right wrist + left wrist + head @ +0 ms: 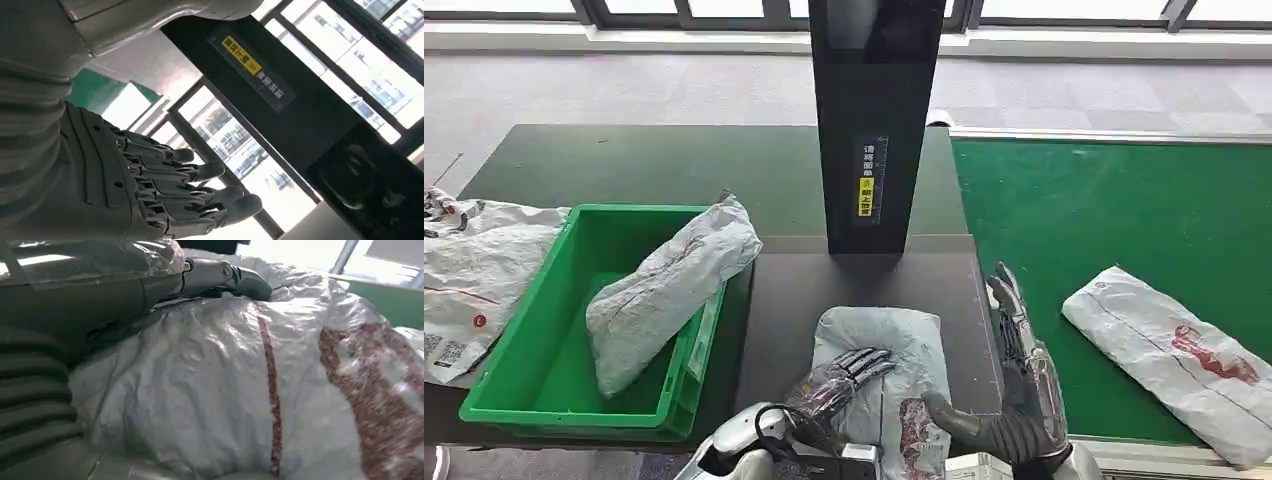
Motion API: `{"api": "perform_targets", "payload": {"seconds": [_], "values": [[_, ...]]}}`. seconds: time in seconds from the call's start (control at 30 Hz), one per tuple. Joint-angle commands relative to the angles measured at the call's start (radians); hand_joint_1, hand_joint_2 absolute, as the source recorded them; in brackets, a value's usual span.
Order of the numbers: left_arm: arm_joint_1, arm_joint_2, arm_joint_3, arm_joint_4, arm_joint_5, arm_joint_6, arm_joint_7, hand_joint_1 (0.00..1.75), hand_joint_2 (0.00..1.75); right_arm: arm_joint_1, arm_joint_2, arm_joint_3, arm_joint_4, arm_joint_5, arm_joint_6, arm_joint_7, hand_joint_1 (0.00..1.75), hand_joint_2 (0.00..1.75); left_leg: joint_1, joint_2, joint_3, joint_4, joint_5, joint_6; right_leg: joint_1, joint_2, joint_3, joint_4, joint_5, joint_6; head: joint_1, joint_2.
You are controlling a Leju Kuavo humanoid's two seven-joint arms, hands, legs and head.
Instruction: Moved the parcel from conveyor to table for the left to box.
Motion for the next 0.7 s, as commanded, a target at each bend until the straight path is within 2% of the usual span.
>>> {"api": "perform_targets", "payload": {"seconds": [0.03,0.13,0.17,0.2,0.23,0.27,0.53,0.7], "values": [[-0.091,0.051,-0.134,0.168,0.108,-0.118,-0.116,0.0,1.75,-0.037,0.017,-0.042,0.03,-0.02,0.011,-0.006,0.0,1.75,0.0,0.001,0.002,-0.003,0.001,0.0,0.001,-0.001,0.002,-0.003,0.001,-0.001,0.0,0.0],[-0.1,0.034,-0.108,0.145,0.19,-0.088,-0.188,0.0,1.75,-0.037,0.024,-0.053,0.033,-0.025,0.003,-0.006,0.0,1.75,0.001,0.002,0.001,-0.003,0.003,0.0,0.001,-0.001,0.001,-0.004,0.003,-0.001,0.0,0.0],[-0.092,0.017,-0.079,0.112,0.201,0.0,-0.19,0.0,1.75,-0.016,0.032,-0.058,0.018,-0.025,-0.007,-0.007,0.0,1.75,0.0,0.001,0.002,-0.002,0.001,0.0,0.0,-0.001,0.002,-0.002,0.001,-0.001,0.0,0.0],[-0.082,-0.003,-0.043,0.088,0.226,0.058,-0.185,1.75,1.75,0.004,0.04,-0.059,0.002,-0.025,-0.011,-0.011,0.0,1.75,0.001,0.002,0.001,-0.003,0.002,0.0,0.001,-0.001,0.002,-0.004,0.002,-0.001,0.0,0.0],[-0.077,-0.012,-0.026,0.072,0.244,0.069,-0.179,1.75,1.75,0.021,0.044,-0.056,-0.011,-0.023,-0.012,-0.016,0.0,1.75,0.0,0.0,0.0,-0.001,0.002,0.001,0.001,-0.002,0.001,-0.002,0.001,-0.001,0.0,0.0],[-0.068,-0.02,0.0,0.057,0.217,0.15,-0.117,1.75,1.75,0.039,0.047,-0.048,-0.024,-0.018,-0.019,-0.02,0.0,1.75,0.001,-0.001,0.0,0.0,0.001,0.001,0.001,-0.003,0.001,-0.001,0.0,-0.001,0.0,0.0],[-0.069,-0.021,-0.002,0.079,0.214,0.166,-0.121,1.75,1.75,0.04,0.047,-0.044,-0.024,-0.015,-0.023,-0.021,0.0,1.75,0.0,0.0,0.0,0.0,0.001,0.0,0.0,-0.001,0.0,-0.001,0.0,0.0,0.0,0.0],[-0.033,-0.051,0.034,0.08,0.139,0.35,-0.087,1.75,1.75,0.032,0.05,-0.042,-0.022,-0.012,-0.027,-0.021,0.0,1.75,0.0,0.002,0.001,-0.001,0.001,0.001,0.001,0.0,0.0,-0.002,0.001,-0.001,0.0,0.0]]}}
